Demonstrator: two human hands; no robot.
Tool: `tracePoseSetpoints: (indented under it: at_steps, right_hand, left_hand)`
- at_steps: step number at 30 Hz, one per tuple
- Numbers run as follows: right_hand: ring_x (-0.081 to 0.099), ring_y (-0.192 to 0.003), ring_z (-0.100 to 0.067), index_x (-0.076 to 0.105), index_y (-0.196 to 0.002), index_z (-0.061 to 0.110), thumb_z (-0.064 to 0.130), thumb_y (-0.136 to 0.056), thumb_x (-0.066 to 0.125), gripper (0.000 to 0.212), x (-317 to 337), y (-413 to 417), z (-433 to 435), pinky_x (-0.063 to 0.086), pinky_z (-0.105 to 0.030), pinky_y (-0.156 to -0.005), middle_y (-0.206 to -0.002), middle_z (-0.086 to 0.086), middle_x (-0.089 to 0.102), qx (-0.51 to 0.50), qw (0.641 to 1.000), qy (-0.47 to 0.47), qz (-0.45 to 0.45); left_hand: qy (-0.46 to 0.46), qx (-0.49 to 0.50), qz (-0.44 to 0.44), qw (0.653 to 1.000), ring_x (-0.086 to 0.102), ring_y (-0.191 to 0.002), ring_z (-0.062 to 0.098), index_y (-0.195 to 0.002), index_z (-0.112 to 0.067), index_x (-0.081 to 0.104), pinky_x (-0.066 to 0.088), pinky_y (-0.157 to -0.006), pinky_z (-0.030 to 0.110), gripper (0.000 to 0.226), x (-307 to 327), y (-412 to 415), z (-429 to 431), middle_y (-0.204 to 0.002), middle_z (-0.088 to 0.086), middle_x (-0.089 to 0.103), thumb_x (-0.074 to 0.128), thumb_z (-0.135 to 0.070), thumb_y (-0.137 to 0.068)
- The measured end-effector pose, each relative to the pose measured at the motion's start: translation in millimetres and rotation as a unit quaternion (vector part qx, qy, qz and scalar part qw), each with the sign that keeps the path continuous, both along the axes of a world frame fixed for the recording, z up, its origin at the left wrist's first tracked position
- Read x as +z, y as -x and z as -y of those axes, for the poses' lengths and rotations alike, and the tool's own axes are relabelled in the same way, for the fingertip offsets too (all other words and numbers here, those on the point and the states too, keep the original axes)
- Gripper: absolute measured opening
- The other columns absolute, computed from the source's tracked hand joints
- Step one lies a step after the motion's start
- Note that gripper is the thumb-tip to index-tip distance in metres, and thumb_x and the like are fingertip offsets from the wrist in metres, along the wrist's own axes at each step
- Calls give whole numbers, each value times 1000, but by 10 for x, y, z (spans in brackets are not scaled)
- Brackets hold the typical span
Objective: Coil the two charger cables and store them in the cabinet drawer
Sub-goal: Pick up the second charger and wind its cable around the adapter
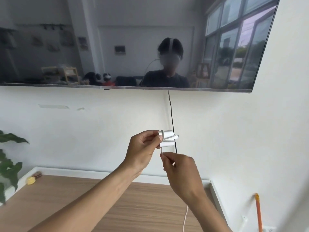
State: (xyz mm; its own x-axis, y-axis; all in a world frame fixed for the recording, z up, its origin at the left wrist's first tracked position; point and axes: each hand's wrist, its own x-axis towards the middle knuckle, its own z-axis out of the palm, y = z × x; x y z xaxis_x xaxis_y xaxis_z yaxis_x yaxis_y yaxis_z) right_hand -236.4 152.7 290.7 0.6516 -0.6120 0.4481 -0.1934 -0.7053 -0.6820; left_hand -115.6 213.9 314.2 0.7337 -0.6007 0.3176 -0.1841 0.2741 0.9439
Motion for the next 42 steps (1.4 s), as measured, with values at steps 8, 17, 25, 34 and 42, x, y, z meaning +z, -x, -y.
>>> tracePoseSetpoints:
  at_steps: [8, 17, 25, 34, 42]
  right_hand:
    - [62, -69, -24, 68, -85, 21, 28, -91, 48, 22, 727, 372, 217, 55, -36, -67, -80, 3, 70, -4, 974, 147, -173]
    - [51, -51, 2, 74, -84, 28, 31, -89, 64, 12, 987, 397, 484, 36, -9, -51, -68, 17, 64, 91, 983, 99, -124]
    - [53, -58, -13, 72, -74, 29, 29, -90, 65, 17, 606, 184, 499, 43, -26, -58, -71, 4, 70, 167, 985, -45, -3]
    - [35, -50, -7, 62, -64, 12, -3, -83, 54, 25, 175, 63, 190, 32, -30, -47, -50, -1, 50, 94, 989, -80, 86]
    - [29, -54, -19, 44, -64, 9, 33, -97, 50, 42, -206, 21, -172, 28, -33, -52, -53, -3, 31, 46, 996, -17, 72]
  left_hand:
    - [-67, -20, 101, 992, 62, -75, 10, -86, -16, 73, 53, -79, 27, 11, -96, 26, -48, -75, -14, 70, 72, -5, -82]
    - [-83, -208, 110, 968, 64, -90, 20, -104, -2, 69, 51, -78, 24, 28, 4, 69, -261, -99, 18, 69, 67, -14, -79]
    - [-43, -300, -18, 953, 67, -94, 25, -106, 4, 68, 54, -78, 30, 42, 179, 115, -460, -101, 13, 72, 70, -21, -72]
    - [-5, -225, -64, 972, 67, -94, 32, -106, 9, 67, 58, -77, 32, 30, 208, 85, -468, -107, 24, 70, 66, -8, -80]
    - [-10, -128, -88, 988, 64, -92, 35, -102, 10, 68, 59, -76, 30, 20, 113, 54, -360, -112, 32, 66, 58, -2, -89]
